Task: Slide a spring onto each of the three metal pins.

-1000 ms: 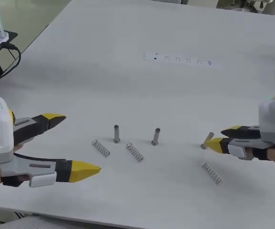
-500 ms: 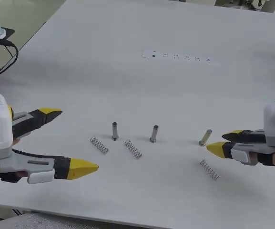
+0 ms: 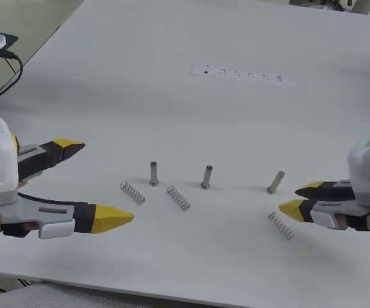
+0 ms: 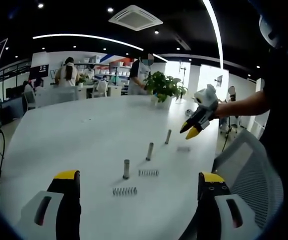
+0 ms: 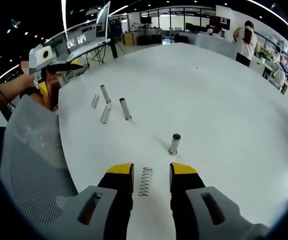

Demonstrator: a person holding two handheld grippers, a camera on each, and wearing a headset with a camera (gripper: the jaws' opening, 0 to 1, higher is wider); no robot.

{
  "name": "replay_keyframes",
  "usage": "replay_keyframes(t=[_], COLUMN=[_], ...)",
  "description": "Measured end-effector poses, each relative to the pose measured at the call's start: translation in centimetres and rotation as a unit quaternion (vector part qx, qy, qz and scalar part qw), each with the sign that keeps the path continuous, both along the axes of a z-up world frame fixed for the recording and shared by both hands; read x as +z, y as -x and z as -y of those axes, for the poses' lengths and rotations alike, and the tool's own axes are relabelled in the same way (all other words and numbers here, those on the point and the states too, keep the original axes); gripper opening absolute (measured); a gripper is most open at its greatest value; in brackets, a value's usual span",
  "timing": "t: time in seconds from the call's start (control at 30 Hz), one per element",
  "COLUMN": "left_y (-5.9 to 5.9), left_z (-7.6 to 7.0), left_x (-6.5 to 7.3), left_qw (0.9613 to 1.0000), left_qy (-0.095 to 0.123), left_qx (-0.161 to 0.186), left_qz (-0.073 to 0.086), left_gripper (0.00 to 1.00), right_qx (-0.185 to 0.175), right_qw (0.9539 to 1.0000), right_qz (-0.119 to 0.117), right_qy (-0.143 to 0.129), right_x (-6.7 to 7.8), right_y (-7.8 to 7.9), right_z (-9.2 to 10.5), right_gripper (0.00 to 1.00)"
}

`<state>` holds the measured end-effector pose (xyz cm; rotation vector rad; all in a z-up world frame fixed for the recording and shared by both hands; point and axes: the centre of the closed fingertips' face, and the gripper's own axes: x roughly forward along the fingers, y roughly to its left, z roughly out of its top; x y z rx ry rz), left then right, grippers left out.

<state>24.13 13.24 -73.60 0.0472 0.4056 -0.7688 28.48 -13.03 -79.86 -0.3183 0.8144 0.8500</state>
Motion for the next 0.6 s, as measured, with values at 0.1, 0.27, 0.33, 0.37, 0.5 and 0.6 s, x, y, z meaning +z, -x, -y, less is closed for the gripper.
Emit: replay_keyframes(t=[0.1,0.27,0.33,0.37,0.5,0.6], left_y=[0.0,0.0,0.0,0.0,0.1,0.1], left_z=[-0.1,-0.1,-0.1,-0.1,-0.1,-0.2], left_x=[0.0,0.0,0.0,0.0,0.0,-0.1], left_qw=[1.0,1.0,1.0,1.0,1.0,1.0], left_qy=[0.001,0.0,0.001,0.002,0.001,0.002], left_qx=[0.002,0.0,0.001,0.001,0.001,0.002], left_qz=[0.0,-0.001,-0.001,-0.001,-0.002,-0.002], left_gripper=[0.95,0.95,0.95,0.95,0.94,0.94], right_qx=[0.003,0.006,0.006,0.007,0.011,0.014], right_qw=[1.0,1.0,0.9999,0.9999,0.9998,0.9996], right_qz=[-0.002,-0.006,-0.008,-0.011,-0.017,-0.02], right_qy=[0.001,0.003,0.005,0.005,0.009,0.014], right_x=[0.0,-0.1,-0.2,-0.3,-0.7,-1.1], right_y=[0.1,0.4,0.6,0.7,1.2,1.5], right_z=[0.0,0.1,0.2,0.2,0.3,0.3], right_gripper=[0.27,0.26,0.26,0.26,0.25,0.25])
